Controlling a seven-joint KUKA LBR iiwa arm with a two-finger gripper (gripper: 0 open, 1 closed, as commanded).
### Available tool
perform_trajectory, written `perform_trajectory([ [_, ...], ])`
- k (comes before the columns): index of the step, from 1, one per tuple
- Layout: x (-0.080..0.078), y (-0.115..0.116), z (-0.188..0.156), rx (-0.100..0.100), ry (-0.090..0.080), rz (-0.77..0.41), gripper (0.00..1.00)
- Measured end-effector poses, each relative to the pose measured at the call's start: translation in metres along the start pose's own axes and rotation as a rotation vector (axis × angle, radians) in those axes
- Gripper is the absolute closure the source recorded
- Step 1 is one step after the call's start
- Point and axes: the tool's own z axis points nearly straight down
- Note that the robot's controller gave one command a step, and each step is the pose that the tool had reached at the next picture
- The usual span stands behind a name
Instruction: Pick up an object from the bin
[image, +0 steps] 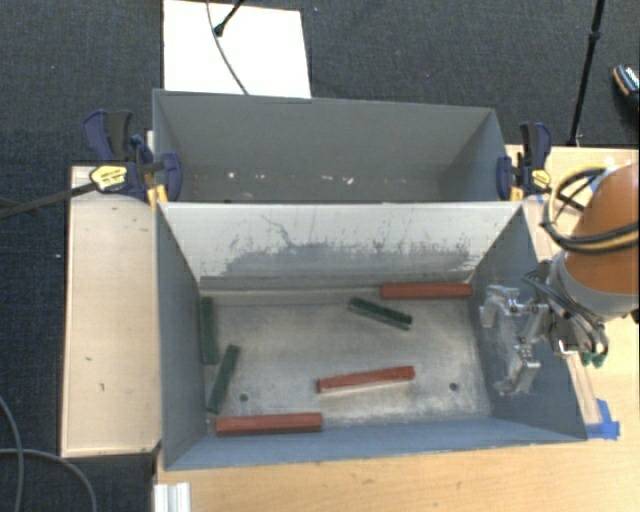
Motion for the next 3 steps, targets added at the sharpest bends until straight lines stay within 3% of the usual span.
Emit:
perform_trajectory([
  [1, -0.002, 0.001, -0.004, 0.002, -0.008, -0.006, 1.0],
  [2, -0.002, 0.001, -0.004, 0.002, -0.008, -0.009, 0.0],
  [3, -0.012, 0.107, 0.105, -0.003, -0.002, -0.237, 0.0],
])
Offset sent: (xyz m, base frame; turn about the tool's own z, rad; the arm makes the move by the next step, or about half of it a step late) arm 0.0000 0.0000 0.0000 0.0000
